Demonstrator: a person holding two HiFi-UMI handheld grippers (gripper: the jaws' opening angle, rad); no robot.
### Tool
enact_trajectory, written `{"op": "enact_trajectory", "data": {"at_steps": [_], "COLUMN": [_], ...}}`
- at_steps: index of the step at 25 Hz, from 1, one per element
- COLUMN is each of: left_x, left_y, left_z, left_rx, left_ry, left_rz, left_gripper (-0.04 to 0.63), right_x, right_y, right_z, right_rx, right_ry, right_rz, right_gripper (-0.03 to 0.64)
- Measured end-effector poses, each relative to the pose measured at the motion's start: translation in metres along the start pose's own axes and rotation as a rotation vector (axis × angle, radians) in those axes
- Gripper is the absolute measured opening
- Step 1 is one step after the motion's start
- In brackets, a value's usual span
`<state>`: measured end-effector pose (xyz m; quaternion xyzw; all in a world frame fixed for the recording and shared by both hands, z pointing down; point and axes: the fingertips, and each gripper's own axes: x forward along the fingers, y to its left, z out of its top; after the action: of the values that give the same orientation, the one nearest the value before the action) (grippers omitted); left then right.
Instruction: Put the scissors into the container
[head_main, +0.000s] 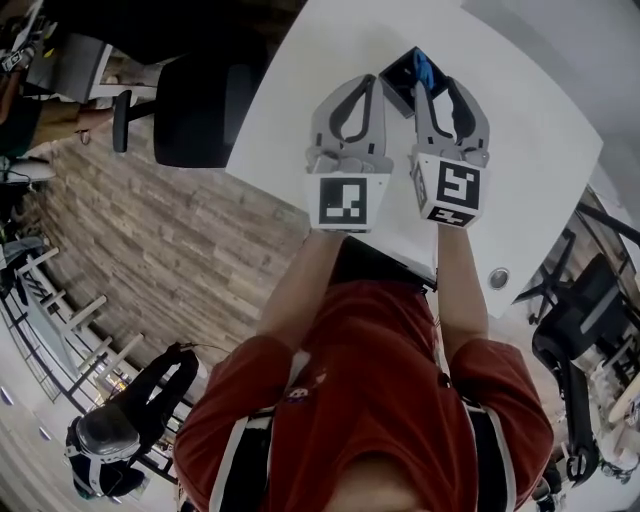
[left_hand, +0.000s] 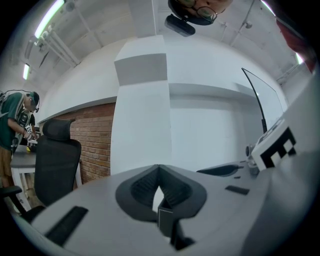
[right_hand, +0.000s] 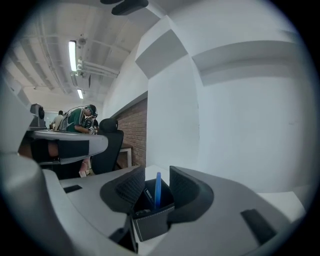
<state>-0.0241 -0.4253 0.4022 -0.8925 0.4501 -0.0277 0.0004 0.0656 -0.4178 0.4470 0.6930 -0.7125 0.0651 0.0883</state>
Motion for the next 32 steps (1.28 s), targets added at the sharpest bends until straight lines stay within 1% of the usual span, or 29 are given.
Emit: {"op": "enact_trajectory", "data": {"at_steps": [3, 7, 11, 16, 19, 25, 30, 32], "left_x": [-0.007, -0.016, -0.026, -0.044, -0.053, -0.069, -0.088, -0.094], "left_y": [0.002, 0.002, -0.006, -0.016, -0.02, -0.028, -0.033, -0.034], "left_z": [0.014, 0.028, 0.046, 0.067, 0.076, 0.1, 0.119, 0.123], "left_rx": [0.009, 0.01, 0.032, 0.018, 0.059, 0.077, 0.106, 0.116], "left_ry": [-0.034, -0.05, -0.084, -0.128, -0.138, -0.161, -0.19, -0.195], "left_rz": [-0.001, -0.002, -0.027, -0.054, -0.078, -0.086, -0.1, -0.1], "left_gripper": [0.012, 0.012, 0.012, 0.012, 0.012, 0.012, 0.012, 0.012], "right_x": [-0.011, -0.027, -0.045, -0.071, -0.087, -0.122, -0.15, -0.161], "right_y": [0.004, 0.011, 0.013, 0.016, 0.016, 0.013, 0.017, 0.019], "right_z": [0.016, 0.035, 0.057, 0.08, 0.097, 0.128, 0.146, 0.153], "right_rx": [-0.002, -0.017, -0.036, -0.055, -0.071, -0.093, -0.101, -0.105], "right_ry": [-0.033, -0.06, -0.105, -0.138, -0.169, -0.246, -0.287, -0.321], "right_rz": [0.003, 0.014, 0.001, -0.014, -0.032, -0.062, -0.084, -0.103], "right_gripper": [0.158, 0.158, 0.158, 0.158, 0.158, 0.158, 0.158, 0.158]}}
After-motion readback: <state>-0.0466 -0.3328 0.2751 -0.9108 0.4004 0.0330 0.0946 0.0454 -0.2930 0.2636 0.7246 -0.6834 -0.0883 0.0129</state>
